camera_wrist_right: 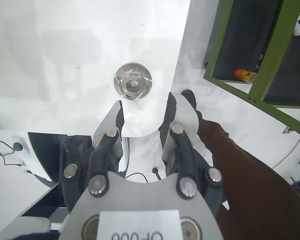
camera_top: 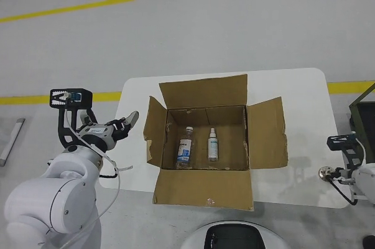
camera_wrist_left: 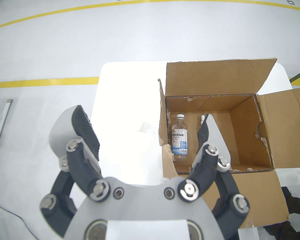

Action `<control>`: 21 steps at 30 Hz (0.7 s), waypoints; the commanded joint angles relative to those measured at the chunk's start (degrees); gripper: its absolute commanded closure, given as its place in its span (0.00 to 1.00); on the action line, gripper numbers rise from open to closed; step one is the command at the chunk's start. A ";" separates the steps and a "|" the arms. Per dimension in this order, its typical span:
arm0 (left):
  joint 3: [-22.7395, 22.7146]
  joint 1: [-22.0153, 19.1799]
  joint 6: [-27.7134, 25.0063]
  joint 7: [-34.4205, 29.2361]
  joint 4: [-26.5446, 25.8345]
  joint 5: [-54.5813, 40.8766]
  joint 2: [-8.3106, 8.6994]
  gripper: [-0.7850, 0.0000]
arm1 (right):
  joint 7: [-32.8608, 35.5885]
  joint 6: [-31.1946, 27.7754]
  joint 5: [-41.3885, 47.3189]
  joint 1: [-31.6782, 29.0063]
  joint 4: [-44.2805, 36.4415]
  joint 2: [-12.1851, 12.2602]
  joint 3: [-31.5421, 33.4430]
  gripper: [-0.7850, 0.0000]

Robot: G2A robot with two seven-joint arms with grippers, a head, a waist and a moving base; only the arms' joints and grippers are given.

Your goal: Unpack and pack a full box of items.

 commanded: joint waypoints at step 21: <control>0.00 0.00 0.00 0.00 0.00 0.00 0.00 0.00 | 0.00 3.39 4.87 4.33 7.16 5.58 -6.81 0.54</control>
